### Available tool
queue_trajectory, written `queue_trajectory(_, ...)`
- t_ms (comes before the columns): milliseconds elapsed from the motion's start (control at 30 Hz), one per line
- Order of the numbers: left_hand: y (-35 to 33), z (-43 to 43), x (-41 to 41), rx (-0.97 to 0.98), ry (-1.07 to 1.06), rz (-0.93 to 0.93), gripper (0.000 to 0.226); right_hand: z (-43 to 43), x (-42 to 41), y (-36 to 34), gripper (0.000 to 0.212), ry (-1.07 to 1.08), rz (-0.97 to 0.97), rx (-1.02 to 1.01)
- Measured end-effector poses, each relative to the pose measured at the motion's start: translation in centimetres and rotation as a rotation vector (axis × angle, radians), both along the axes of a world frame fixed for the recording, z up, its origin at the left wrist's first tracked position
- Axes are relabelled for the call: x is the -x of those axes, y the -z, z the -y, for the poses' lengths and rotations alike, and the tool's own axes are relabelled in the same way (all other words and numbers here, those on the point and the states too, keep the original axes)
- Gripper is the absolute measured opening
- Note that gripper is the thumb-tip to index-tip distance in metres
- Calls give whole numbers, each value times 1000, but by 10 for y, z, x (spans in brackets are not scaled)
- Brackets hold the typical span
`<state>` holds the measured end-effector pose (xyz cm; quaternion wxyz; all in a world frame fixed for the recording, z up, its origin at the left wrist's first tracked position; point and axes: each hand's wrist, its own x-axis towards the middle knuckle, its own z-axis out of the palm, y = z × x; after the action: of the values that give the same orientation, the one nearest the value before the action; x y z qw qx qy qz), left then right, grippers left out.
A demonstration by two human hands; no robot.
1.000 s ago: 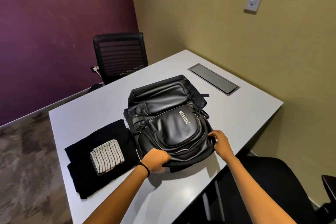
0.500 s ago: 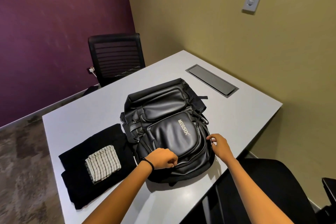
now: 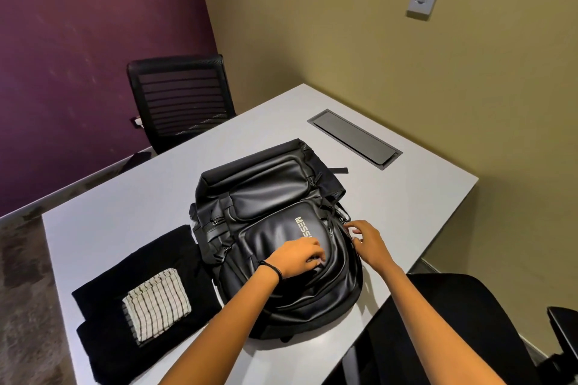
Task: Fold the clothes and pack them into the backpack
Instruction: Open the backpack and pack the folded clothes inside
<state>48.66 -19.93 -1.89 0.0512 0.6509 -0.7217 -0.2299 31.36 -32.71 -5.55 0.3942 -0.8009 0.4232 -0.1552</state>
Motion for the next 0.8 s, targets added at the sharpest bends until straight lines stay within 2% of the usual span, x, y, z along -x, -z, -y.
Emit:
queue_trajectory(367,24,50,1,114,5,91,42,28,-17,15,43,-277,-164,104)
queue_trajectory(633,30,59,-4,121,44,86,37,50,-42,22,48,-368,-254,119)
queue_trajectory(800,34,61,-9,61,55,123,40,56,-49,23,37,-343,-392,304)
